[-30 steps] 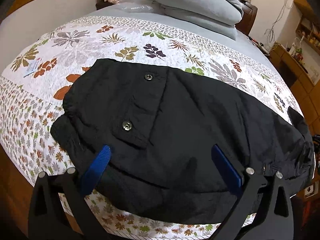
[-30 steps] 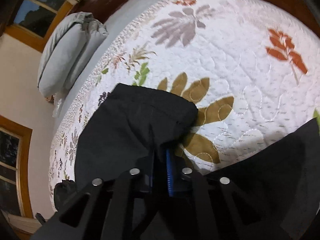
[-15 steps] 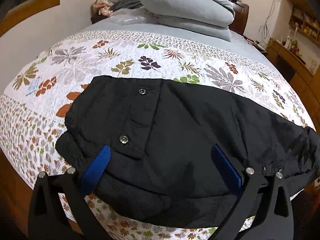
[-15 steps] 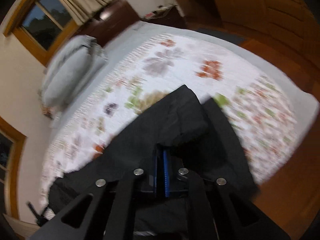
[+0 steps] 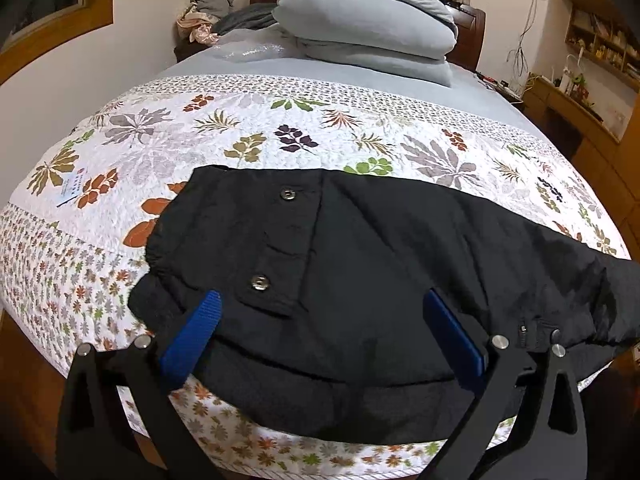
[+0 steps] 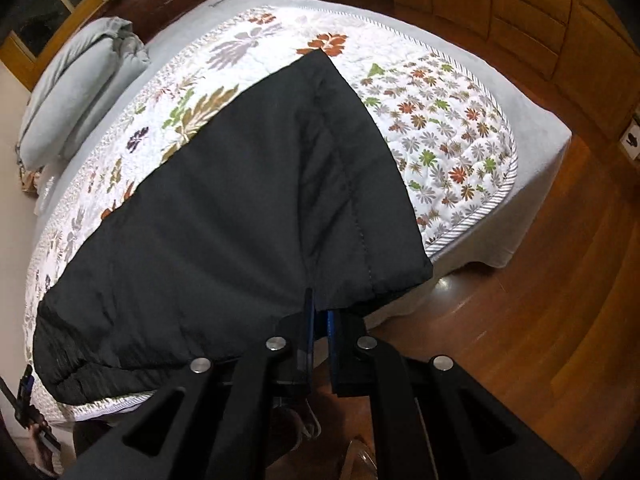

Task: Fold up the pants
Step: 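Lift and fold the pants over again with the right gripper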

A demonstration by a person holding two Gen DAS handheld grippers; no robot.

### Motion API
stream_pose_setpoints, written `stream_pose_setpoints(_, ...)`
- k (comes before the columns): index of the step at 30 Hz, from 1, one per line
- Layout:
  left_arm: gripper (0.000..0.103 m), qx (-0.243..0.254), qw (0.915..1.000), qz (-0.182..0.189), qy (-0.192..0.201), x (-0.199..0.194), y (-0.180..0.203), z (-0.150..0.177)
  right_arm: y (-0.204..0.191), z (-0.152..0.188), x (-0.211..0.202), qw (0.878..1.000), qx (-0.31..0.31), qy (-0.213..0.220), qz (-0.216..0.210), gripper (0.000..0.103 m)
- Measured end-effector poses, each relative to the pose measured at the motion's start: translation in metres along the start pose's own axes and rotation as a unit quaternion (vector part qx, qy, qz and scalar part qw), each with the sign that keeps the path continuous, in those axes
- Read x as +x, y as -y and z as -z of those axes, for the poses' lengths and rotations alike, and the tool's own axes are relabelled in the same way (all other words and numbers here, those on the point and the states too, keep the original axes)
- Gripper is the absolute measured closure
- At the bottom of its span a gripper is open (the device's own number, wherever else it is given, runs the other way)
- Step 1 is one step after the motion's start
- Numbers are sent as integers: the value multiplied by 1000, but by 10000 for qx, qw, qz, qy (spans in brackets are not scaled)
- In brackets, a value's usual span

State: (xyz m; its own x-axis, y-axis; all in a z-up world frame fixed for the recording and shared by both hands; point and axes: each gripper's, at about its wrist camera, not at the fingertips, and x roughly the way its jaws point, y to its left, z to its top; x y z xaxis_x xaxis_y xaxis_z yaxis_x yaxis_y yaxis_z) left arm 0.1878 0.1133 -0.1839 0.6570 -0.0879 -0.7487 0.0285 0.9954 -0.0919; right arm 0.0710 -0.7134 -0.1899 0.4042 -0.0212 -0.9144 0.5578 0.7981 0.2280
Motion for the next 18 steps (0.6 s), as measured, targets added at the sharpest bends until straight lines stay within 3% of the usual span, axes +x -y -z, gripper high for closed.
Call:
stream_pose_setpoints(1, 2, -19, 10000, 14, -3, -1, -3, 0, -7, -1, -2, 9995, -164, -5, 259, 86)
stream_pose_setpoints(4, 2, -23, 9999, 30, 104, -7, -11, 0, -50, -4, -28, 9837, -960, 403, 1463, 57)
stream_pose_setpoints(5, 2, 19, 9999, 25, 167, -10, -14, 0, -77, -2, -40, 9660, -1491, 729, 1983, 42)
stream_pose_setpoints(7, 2, 49, 9997, 7, 235, -14, -19, 1, -131, 7, -60, 9243, -2412, 1385, 2615, 38)
stream_pose_setpoints(8, 2, 56, 9997, -12, 251, -16, -22, 1, -167, 16, -71, 9035, -2941, 1698, 2616, 38)
stream_pose_setpoints(10, 2, 86, 9996, 16, 274, -18, -27, 3, -227, 32, -86, 8871, -3623, 2068, 1973, 38)
stream_pose_setpoints(13, 2, 237, 9990, -6, 375, -23, -32, 8, -321, 66, -88, 8884, -4238, 1756, -163, 38)
stream_pose_setpoints(14, 2, 245, 9989, -25, 405, -26, -35, 9, -363, 90, -81, 8728, -4538, 1562, -889, 38)
stream_pose_setpoints(16, 2, 238, 9986, -4, 477, -30, -40, 10, -409, 126, -70, 8386, -5025, 1523, -1452, 38)
stream_pose_setpoints(18, 2, 232, 9980, -68, 579, -35, -48, 9, -456, 174, -54, 7928, -5610, 1484, -1864, 38)
